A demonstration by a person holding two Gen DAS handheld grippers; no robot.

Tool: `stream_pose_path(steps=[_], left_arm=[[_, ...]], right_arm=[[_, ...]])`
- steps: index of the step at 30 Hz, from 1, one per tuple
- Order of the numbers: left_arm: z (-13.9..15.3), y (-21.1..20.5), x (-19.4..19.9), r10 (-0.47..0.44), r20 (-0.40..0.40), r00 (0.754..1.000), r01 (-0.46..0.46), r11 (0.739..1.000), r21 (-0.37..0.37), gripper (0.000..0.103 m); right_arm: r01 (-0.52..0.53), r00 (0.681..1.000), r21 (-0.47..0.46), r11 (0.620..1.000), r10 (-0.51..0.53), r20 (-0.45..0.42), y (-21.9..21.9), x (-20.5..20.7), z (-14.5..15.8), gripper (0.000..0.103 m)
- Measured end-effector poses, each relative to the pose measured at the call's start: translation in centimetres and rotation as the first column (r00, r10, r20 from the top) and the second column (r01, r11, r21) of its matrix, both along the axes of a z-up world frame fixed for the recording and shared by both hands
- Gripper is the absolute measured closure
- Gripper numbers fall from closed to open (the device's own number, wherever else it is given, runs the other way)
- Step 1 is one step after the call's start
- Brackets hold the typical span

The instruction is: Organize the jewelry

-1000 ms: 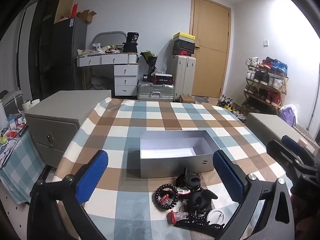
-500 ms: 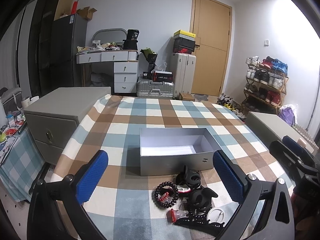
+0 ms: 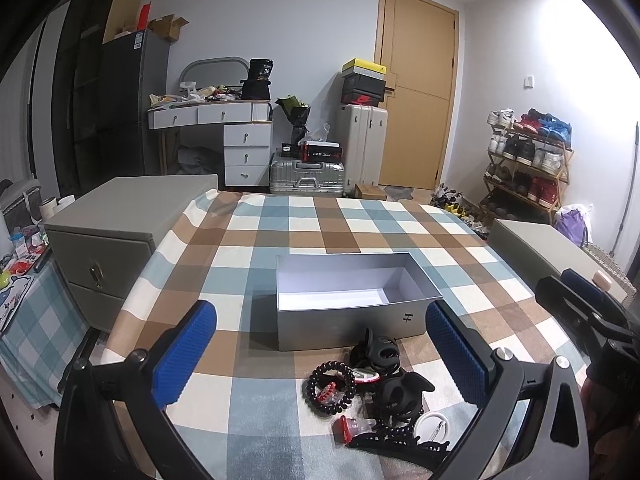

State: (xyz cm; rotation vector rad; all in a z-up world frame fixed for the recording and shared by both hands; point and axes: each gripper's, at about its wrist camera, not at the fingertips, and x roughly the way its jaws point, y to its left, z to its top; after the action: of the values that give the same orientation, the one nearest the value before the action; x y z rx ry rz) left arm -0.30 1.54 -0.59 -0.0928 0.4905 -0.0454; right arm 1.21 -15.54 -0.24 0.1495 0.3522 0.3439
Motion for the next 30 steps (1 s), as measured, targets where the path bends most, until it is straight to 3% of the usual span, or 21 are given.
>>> stream_pose_path(steps=[14, 20, 28, 30], left_arm=[[-1.6, 1.3, 0.3, -0.024, -0.049, 0.999, 0.022, 0.999, -0.037, 0.001], [-3.3, 1.4, 0.6, -0.049, -0.100, 0.994, 0.048, 0.999, -0.012, 0.001], [-5.8, 0.9, 1.2, -0.178, -0.213, 0.961, 0.170, 0.984, -0.059, 0.002], [-6.2, 0.9, 1.5, -0.211, -0.245, 0.946, 0.194, 0.977, -0.090, 0.008]], right_arm=[[-0.014, 1.000, -0.030, 0.999, 0.014, 0.024, 0.9, 0.8, -0.9, 0.000], [-0.019, 1.000, -0.016, 1.000, 0.019, 0.022, 1.1, 1.4, -1.9, 0.000], [-0.020, 1.000, 0.028, 0.999, 0.020, 0.016, 0.8, 2.2, -3.7, 0.000], [-0.022, 1.000, 0.041, 0.999, 0.021, 0.011, 0.7, 2.5, -4.1, 0.000]])
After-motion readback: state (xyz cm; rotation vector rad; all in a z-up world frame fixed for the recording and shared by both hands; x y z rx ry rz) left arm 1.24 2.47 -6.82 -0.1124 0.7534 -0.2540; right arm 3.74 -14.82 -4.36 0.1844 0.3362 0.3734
